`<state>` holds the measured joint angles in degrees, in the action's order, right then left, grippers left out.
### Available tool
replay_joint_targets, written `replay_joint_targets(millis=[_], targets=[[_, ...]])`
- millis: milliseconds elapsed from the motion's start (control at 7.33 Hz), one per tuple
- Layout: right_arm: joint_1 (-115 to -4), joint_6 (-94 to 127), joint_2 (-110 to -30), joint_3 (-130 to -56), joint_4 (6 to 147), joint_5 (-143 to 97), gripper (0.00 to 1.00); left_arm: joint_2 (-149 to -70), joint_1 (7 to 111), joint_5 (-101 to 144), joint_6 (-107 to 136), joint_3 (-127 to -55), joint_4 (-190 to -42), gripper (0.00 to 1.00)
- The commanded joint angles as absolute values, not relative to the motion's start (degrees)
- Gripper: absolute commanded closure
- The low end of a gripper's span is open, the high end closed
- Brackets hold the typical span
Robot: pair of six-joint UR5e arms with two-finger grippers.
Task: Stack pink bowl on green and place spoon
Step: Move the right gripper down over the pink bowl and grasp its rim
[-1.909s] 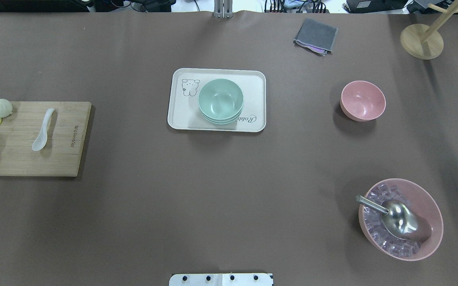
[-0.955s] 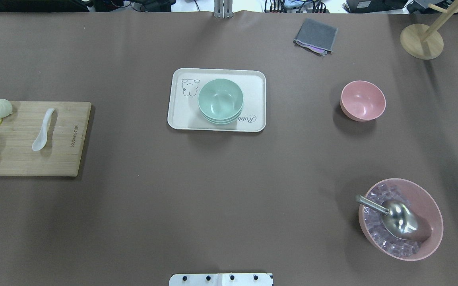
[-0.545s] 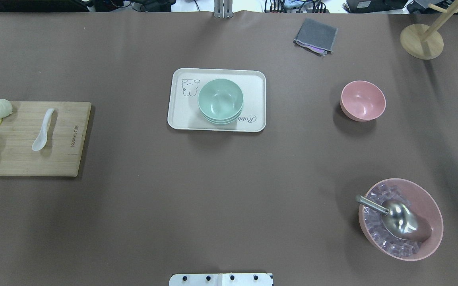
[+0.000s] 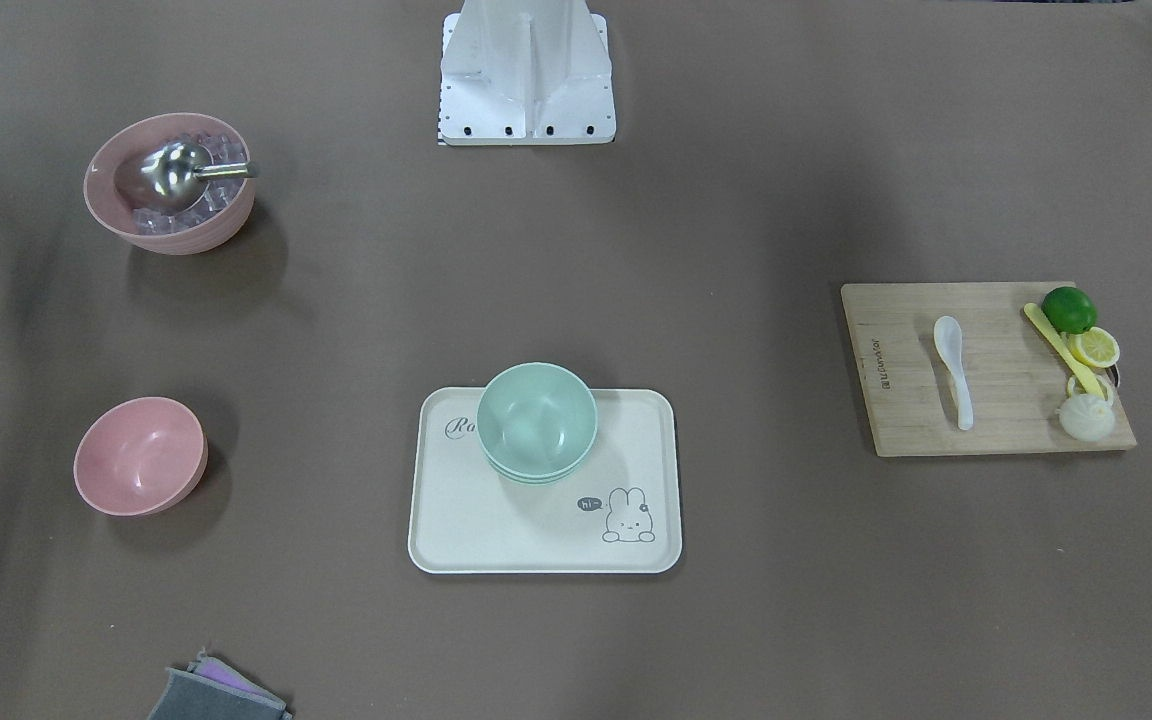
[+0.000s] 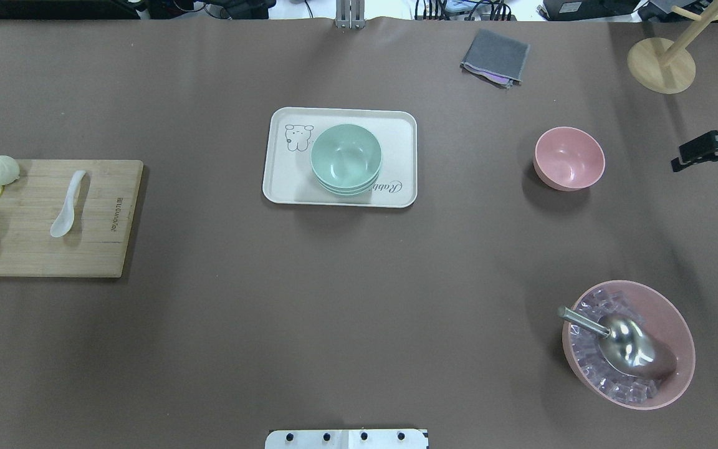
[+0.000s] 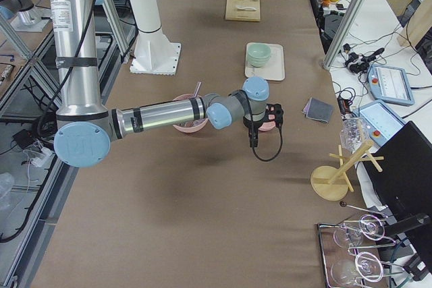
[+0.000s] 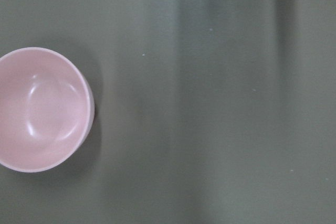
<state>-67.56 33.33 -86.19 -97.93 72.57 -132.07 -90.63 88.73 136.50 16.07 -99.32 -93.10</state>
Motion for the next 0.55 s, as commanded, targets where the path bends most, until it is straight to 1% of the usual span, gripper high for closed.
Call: replay_joint_targets(millis=[0, 273, 409], targets=[[-61.0, 38.3, -80.8, -94.0, 72.4, -129.0, 0.02, -89.7, 88.6, 136.7, 21.4, -99.3, -96.0, 0.02], [-60.6, 38.6, -73.8, -85.5, 72.5, -129.1, 0.1, -89.5, 88.6, 136.6, 21.6, -99.4, -96.3, 0.02], [-60.6, 39.6, -72.9, -84.4, 72.5, -129.2, 0.11, -89.5, 88.6, 136.5, 21.6, -99.4, -96.2, 0.02]])
